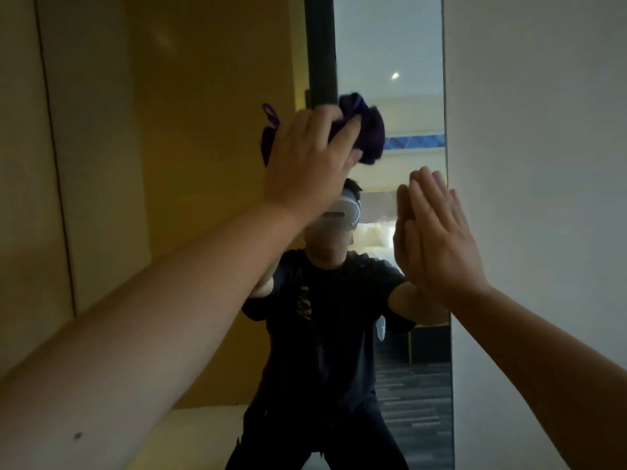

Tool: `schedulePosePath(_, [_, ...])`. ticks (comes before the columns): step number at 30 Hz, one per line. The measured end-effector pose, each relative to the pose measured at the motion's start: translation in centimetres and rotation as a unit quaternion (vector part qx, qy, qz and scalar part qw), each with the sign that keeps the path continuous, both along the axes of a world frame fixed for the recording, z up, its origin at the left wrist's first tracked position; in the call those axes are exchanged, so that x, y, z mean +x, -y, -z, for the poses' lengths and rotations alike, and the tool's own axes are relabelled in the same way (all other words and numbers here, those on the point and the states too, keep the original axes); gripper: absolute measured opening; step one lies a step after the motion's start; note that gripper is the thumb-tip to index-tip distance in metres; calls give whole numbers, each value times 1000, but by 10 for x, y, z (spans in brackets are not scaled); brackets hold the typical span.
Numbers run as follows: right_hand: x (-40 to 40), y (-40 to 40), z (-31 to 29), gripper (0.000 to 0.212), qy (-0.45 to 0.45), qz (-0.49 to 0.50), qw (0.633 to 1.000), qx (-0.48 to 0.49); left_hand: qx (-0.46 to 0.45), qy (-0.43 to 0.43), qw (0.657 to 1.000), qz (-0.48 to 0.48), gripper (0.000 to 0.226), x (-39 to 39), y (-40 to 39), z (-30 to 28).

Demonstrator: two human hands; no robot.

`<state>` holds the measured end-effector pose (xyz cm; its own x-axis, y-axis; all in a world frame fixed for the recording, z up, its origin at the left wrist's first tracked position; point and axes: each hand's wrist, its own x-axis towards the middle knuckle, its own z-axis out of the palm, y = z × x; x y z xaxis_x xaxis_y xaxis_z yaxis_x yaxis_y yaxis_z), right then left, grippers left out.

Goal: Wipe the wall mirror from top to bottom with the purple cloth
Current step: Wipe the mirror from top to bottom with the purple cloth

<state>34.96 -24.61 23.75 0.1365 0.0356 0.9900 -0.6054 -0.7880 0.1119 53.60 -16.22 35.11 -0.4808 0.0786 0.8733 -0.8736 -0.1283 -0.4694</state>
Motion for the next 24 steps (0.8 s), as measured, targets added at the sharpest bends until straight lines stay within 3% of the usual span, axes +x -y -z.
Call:
schedulePosePath(3, [-4, -1, 6, 56, 46, -48, 998, 7, 48, 50, 998, 7, 35, -7, -5, 65])
schedulePosePath(8, [-15, 5, 23, 51, 49, -60, 997, 25, 90, 88, 992, -14, 34, -8, -7, 166])
schedulePosePath(13, [-42, 5, 35, 53, 33, -3, 996, 79, 188, 132, 973, -34, 47, -10, -12, 267])
schedulePosePath(20, [-84, 35, 38, 68, -65, 182, 956, 219, 224, 112, 968, 9, 40, -12, -17, 253])
schedulePosePath(24, [-86, 36, 38, 64, -74, 191, 952, 226, 146, 22, 987, 70, 32, -26, -12, 171])
